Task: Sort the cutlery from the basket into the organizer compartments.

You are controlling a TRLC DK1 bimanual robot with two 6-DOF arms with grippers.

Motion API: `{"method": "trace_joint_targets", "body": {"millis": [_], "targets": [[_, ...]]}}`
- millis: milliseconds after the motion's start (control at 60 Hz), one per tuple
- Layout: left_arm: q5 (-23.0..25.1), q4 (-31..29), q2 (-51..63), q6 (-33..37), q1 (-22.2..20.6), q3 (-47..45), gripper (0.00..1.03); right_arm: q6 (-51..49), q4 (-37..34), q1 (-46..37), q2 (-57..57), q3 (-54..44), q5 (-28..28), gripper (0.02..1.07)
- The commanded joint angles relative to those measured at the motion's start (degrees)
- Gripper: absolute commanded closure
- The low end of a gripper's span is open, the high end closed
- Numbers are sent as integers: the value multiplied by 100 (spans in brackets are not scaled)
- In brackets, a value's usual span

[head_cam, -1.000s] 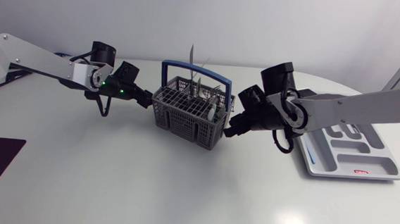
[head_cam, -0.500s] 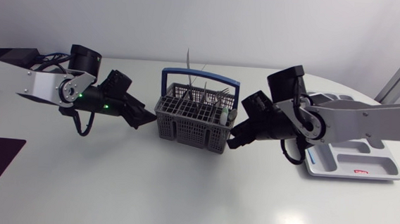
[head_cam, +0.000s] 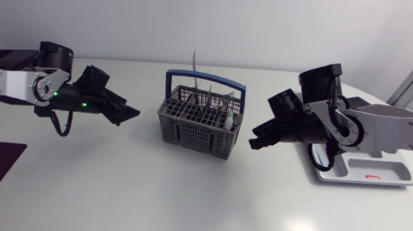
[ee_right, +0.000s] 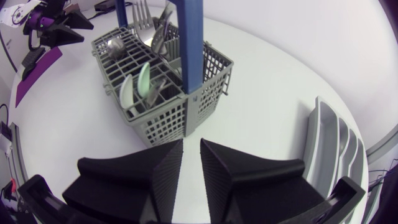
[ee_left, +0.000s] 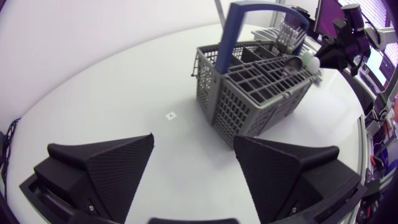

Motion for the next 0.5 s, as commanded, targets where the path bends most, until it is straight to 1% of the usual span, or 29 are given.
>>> {"method": "trace_joint_targets", "body": {"millis": [0, 150, 317, 400, 483], "targets": [[47, 90, 596, -150, 9, 506, 15, 133, 43, -88, 356, 198, 34, 81], [47, 195, 1457, -440, -255, 1297, 15, 414, 139, -176, 875, 611, 43, 81], [47, 195, 1993, -625, -545, 1859, 15, 687, 254, -246, 1332, 1032, -1, 81], [65, 178, 2046, -660, -607, 1965, 15, 863, 280, -281, 1525, 1243, -239, 81], [232, 125, 2055, -678, -607, 1982, 15, 1047, 280, -343, 1657, 1384, -599, 81]]}}
